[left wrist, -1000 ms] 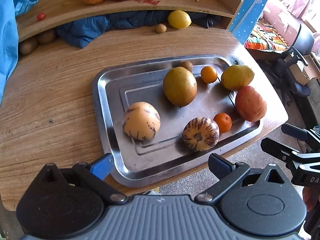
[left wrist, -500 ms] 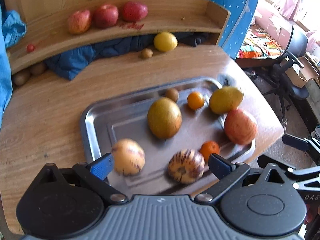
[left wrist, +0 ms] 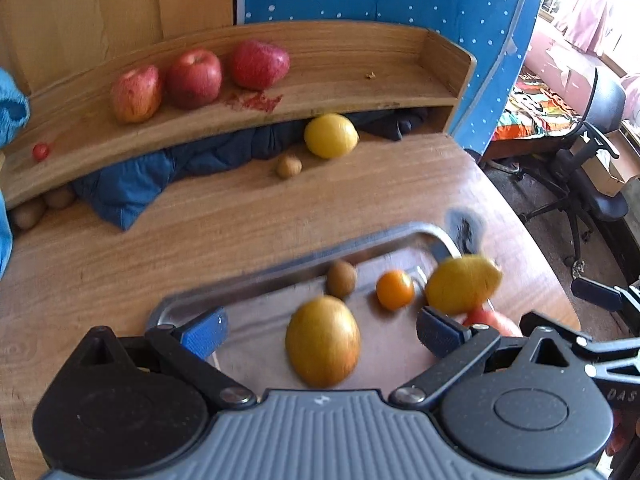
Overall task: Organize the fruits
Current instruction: 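Move both tools back toward the lemon and small fruit under the shelf, then grasp the yellow lemon with the right tool while the left tool grasps a small brown fruit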
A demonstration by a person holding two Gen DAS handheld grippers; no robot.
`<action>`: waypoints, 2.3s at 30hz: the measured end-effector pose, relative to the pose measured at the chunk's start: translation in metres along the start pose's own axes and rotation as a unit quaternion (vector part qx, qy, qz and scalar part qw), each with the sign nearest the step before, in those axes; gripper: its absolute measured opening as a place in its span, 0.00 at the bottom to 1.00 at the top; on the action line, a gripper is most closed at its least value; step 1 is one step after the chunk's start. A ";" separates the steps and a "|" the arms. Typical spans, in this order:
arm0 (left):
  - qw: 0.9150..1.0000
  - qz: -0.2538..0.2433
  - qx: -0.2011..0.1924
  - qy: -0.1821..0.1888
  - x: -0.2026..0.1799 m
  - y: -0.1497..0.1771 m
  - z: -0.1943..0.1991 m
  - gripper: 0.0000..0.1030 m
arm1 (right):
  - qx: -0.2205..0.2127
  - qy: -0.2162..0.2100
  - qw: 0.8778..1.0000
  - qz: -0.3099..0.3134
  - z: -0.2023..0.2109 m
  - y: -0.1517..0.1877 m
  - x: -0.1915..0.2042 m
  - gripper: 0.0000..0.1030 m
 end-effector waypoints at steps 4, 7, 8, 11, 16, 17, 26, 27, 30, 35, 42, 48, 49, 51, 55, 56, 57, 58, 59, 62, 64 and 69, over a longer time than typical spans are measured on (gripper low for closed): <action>1.000 -0.008 -0.004 -0.015 0.001 -0.018 -0.011 0.99 | -0.011 0.000 1.000 -0.013 -0.018 -0.017 -0.012 0.99; 1.000 -0.005 0.002 -0.027 0.003 -0.033 -0.023 0.99 | -0.020 0.004 1.000 -0.018 -0.032 -0.029 -0.020 0.99; 1.000 -0.002 0.002 -0.031 0.004 -0.037 -0.025 0.99 | -0.023 0.009 0.999 -0.020 -0.037 -0.033 -0.023 0.99; 0.999 0.006 0.004 -0.034 0.005 -0.051 -0.035 0.99 | -0.023 0.019 0.999 -0.029 -0.051 -0.043 -0.033 0.99; 0.999 -0.001 0.011 -0.033 0.006 -0.065 -0.055 0.99 | -0.010 0.020 1.000 -0.022 -0.072 -0.059 -0.043 0.99; 0.999 -0.004 0.011 -0.034 0.006 -0.067 -0.060 0.99 | -0.005 0.018 1.000 -0.019 -0.076 -0.061 -0.043 0.99; 0.999 -0.014 0.032 -0.027 0.014 -0.079 -0.114 0.99 | 0.051 -0.043 0.998 -0.005 -0.125 -0.095 -0.032 0.99; 0.999 -0.018 0.030 -0.025 0.015 -0.081 -0.118 0.99 | 0.055 -0.052 0.997 -0.006 -0.131 -0.100 -0.029 0.99; 0.999 -0.038 0.018 -0.019 0.014 -0.087 -0.131 0.99 | 0.076 -0.087 0.993 -0.007 -0.156 -0.117 -0.019 0.99; 0.997 -0.076 0.003 -0.007 0.007 -0.098 -0.151 0.99 | 0.106 -0.097 0.990 0.009 -0.199 -0.134 -0.009 0.99; 0.993 -0.111 -0.017 0.029 -0.001 -0.102 -0.166 0.98 | 0.141 -0.127 0.981 0.042 -0.238 -0.132 0.011 0.99; 0.991 -0.114 -0.032 0.055 -0.001 -0.105 -0.170 0.94 | 0.147 -0.128 0.980 0.043 -0.259 -0.133 0.016 0.95; 0.991 -0.113 -0.034 0.056 0.001 -0.106 -0.171 0.92 | 0.148 -0.127 0.980 0.041 -0.263 -0.134 0.016 0.94; 0.991 -0.112 -0.034 0.058 0.004 -0.107 -0.173 0.87 | 0.152 -0.125 0.980 0.037 -0.269 -0.133 0.016 0.91; 0.992 -0.095 -0.046 0.064 0.010 -0.111 -0.171 0.74 | 0.152 -0.126 0.980 0.039 -0.277 -0.134 0.019 0.80; 0.993 -0.089 -0.048 0.066 0.010 -0.113 -0.171 0.69 | 0.151 -0.124 0.980 0.039 -0.279 -0.134 0.019 0.78; 0.993 -0.086 -0.049 0.069 0.010 -0.114 -0.170 0.65 | 0.151 -0.123 0.980 0.038 -0.280 -0.134 0.020 0.74; 0.993 -0.084 -0.052 0.071 0.010 -0.115 -0.170 0.58 | 0.151 -0.123 0.980 0.037 -0.282 -0.133 0.022 0.71; 0.992 -0.084 -0.054 0.072 0.009 -0.115 -0.169 0.53 | 0.150 -0.124 0.980 0.037 -0.282 -0.133 0.023 0.70; 0.992 -0.084 -0.057 0.076 0.004 -0.115 -0.168 0.35 | 0.151 -0.126 0.980 0.036 -0.285 -0.130 0.028 0.65; 0.991 -0.086 -0.058 0.079 0.000 -0.114 -0.167 0.29 | 0.153 -0.127 0.979 0.036 -0.286 -0.126 0.030 0.63; 0.993 -0.074 -0.049 0.076 0.002 -0.111 -0.165 0.29 | 0.145 -0.122 0.981 0.032 -0.285 -0.122 0.031 0.61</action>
Point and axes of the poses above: each gripper's, at about its wrist camera, not at the fingertips, and z roughly against the way its jaws point, x to its left, y to its underside, the point moved 10 cm from there along -z, roughly the way its jaws point, and after that the axes turned 11 degrees about -y, right-handed, at the moved point
